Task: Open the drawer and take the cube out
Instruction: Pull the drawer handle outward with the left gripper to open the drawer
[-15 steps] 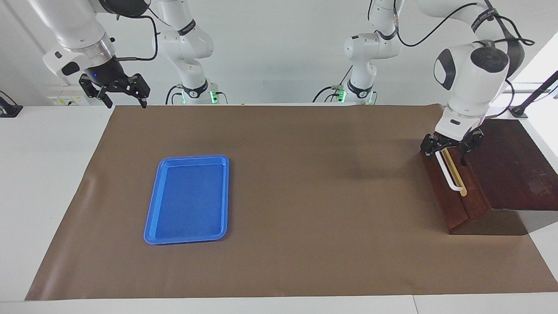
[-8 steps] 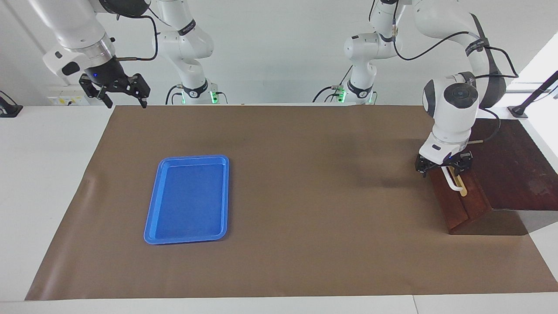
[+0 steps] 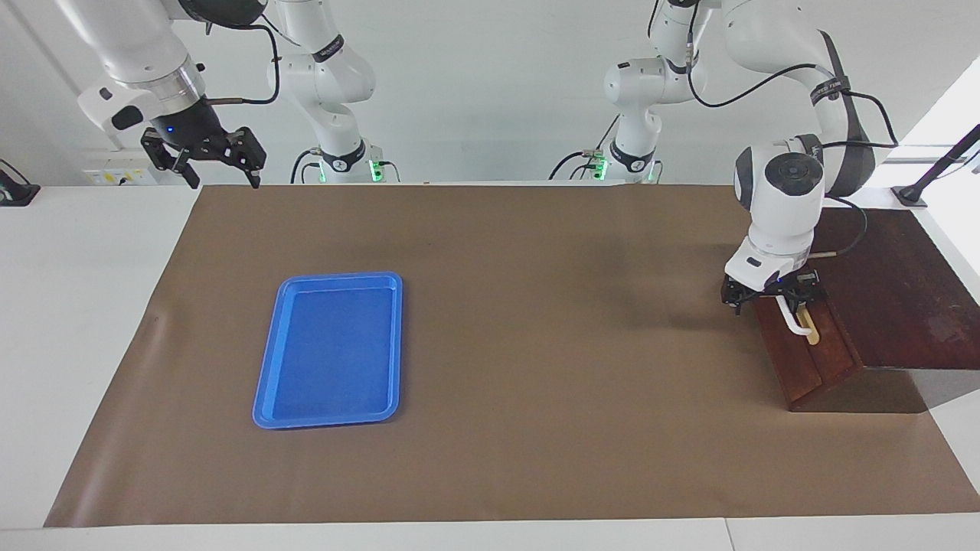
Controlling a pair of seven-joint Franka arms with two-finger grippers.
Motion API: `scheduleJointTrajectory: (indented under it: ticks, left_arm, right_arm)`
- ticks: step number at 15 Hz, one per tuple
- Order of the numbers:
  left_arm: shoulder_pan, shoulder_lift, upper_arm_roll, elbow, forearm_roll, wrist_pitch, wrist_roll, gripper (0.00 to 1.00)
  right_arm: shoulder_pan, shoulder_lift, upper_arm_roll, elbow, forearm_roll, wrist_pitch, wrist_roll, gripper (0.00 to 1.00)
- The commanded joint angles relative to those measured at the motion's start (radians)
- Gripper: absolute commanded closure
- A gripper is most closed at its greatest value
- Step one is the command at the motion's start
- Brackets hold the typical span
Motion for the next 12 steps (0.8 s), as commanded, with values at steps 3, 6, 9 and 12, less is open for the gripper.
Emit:
scheduleJointTrajectory:
  ticks: [3,6,9,12]
  left_arm:
    - [-0.135,0.018,0.006,-0.010,-0.026,0.034,-0.238,0.00]
    - [-0.186,0.020,0.006,0.001,-0.093,0.029,-0.308,0.00]
    - [-0.215,0.021,0.006,0.006,-0.149,0.027,-0.309,0.00]
    - [-0.225,0.021,0.004,0.004,-0.165,0.032,-0.326,0.00]
  right_arm:
    - [-0.003,-0.016,0.018,-0.013,0.009,-0.008,-0.036,0.00]
    - [-0.003,-0.018,0.020,-0.019,0.009,-0.007,-0.115,0.00]
    - [-0.004,-0.018,0.024,-0.019,0.010,0.007,-0.295,0.00]
    - [-0.004,-0.018,0.024,-0.022,0.013,0.047,-0.556,0.00]
